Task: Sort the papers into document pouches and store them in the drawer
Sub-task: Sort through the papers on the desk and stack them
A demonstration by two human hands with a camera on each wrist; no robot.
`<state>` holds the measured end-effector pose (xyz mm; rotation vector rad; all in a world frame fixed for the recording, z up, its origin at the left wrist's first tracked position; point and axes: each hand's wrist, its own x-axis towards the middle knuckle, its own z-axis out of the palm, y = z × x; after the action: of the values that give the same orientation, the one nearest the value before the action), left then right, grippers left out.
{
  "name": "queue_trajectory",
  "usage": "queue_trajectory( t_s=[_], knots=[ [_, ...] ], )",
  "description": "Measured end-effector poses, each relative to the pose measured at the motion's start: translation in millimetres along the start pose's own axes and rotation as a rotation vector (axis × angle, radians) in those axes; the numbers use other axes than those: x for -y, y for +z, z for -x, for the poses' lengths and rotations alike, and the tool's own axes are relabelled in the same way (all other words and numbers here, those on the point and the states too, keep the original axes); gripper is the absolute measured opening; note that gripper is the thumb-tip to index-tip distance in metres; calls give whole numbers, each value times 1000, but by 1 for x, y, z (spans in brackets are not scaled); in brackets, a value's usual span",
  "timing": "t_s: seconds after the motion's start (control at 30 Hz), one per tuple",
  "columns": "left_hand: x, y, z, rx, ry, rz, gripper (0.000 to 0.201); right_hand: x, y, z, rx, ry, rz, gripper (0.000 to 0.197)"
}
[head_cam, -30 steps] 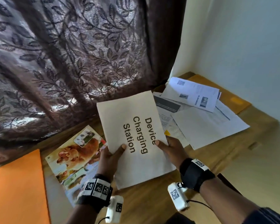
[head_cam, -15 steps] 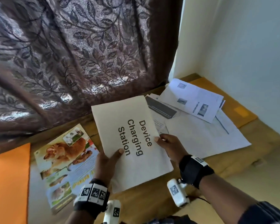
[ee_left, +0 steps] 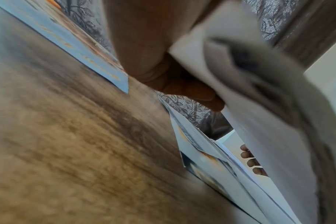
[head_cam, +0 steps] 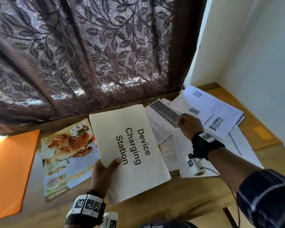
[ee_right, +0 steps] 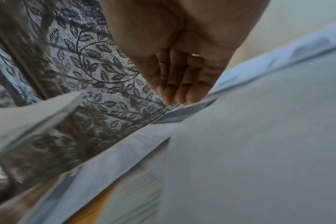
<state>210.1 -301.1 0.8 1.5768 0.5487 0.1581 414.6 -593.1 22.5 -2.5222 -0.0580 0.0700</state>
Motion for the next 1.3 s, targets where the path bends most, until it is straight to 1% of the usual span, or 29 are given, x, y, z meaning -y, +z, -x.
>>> queue_trajectory(
  t_s=[0.03, 0.13, 0.23, 0.33, 0.43, 0.6, 0.7, 0.8, 0.87, 0.93, 1.0, 1.03, 1.07, 1.13, 1.23, 1.3],
  knots=[
    [-1, 2, -2, 4, 0, 1, 16, -4, -6, -12, -4, -8, 74, 18],
    [-3, 12, -12, 35, -12, -15, 20, -21, -11, -38, 49, 26, 260, 42],
    [-2, 22, -25, 38, -29, -30, 19, -40, -8, -54, 99, 37, 439, 53],
    [-5, 29, -39, 56, -43, -27, 19, -51, -8, -64, 89, 26, 514, 52],
    [-10, 37, -51, 77, -48, -36, 17, -59, -14, -73, 112, 20, 527, 51],
    [-16, 45, -66, 66, -50, -37, 22, -71, -13, -84, 183, 86, 486, 54],
    [-18, 45, -70, 76, -56, -46, 25, -68, -11, -87, 223, 75, 506, 48],
    [-18, 44, -73, 66, -66, -39, 24, -65, -18, -91, 251, 85, 455, 51],
    [-17, 42, -75, 42, -69, -23, 18, -60, -24, -87, 223, 93, 452, 55],
    [-17, 37, -77, 18, -65, -9, 16, -49, -27, -76, 154, 40, 487, 50],
    [-17, 32, -78, 3, -47, 9, 16, -39, -26, -56, 68, -88, 522, 47],
    [-19, 29, -78, 4, -28, 16, 18, -34, -23, -42, 53, -160, 505, 48],
    [-20, 26, -79, 8, -9, 17, 20, -32, -19, -29, 70, -228, 476, 50],
    [-21, 19, -80, -2, 29, 15, 23, -31, -9, -5, 166, -318, 473, 52],
    [-21, 6, -83, -59, 62, 39, 28, -38, 4, 25, 329, -402, 488, 51],
    [-22, -2, -86, -83, 71, 20, 25, -43, 7, 40, 448, -500, 536, 50]
  ],
)
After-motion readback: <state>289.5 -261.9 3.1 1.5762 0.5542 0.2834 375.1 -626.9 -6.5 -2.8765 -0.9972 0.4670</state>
